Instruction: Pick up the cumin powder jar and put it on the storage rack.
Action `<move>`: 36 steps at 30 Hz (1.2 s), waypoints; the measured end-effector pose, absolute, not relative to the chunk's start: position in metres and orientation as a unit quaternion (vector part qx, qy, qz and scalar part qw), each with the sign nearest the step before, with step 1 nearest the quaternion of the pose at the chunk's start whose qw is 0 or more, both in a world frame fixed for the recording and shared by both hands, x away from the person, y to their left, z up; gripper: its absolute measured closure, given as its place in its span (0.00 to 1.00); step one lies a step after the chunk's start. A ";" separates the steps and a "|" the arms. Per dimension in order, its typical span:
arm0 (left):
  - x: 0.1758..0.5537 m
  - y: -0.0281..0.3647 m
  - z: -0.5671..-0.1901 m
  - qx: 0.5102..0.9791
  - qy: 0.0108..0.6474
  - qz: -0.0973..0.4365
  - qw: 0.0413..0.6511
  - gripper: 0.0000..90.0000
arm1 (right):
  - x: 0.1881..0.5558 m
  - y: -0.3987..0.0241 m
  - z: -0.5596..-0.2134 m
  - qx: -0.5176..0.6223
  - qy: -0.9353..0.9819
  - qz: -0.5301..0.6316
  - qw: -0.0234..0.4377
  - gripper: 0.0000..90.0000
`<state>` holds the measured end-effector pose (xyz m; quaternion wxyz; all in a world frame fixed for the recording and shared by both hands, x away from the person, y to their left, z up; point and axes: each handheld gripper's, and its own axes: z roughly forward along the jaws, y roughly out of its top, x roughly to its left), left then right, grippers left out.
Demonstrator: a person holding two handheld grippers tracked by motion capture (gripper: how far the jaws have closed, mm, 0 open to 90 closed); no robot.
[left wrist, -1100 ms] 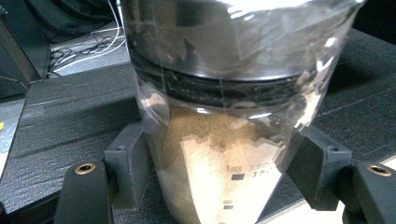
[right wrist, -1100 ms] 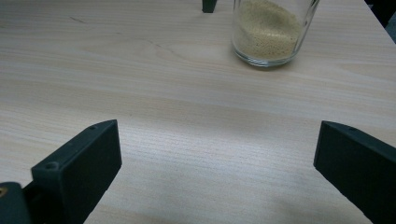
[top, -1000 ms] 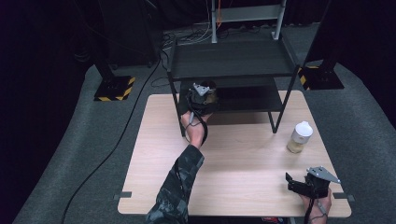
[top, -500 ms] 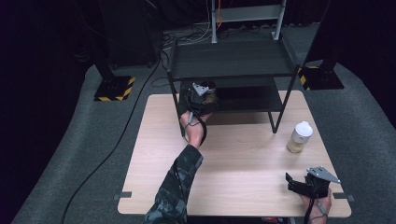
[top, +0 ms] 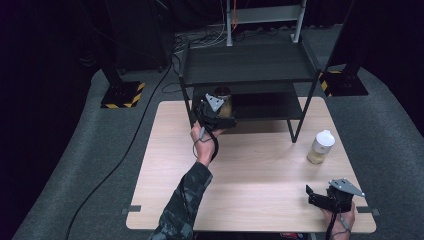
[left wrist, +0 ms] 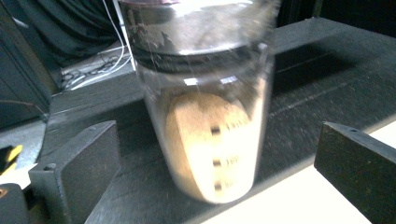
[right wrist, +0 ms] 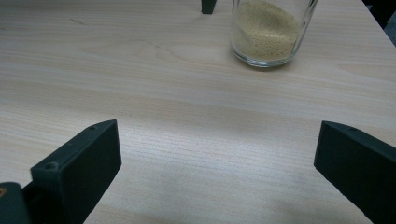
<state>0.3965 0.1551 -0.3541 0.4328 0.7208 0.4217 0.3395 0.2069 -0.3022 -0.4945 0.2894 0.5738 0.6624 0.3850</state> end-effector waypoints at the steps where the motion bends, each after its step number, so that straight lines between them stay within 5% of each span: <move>1: 0.393 0.156 -0.354 0.722 0.421 0.338 0.433 0.00 | 0.207 -0.302 -0.495 0.574 0.662 0.385 0.290 0.00; 24: 0.292 0.201 -0.430 0.769 0.428 0.275 0.388 0.00 | 0.207 -0.300 -0.494 0.575 0.662 0.382 0.293 0.00; 36: 0.276 0.201 -0.466 0.795 0.440 0.249 0.335 0.00 | 0.208 -0.300 -0.494 0.574 0.665 0.379 0.291 0.00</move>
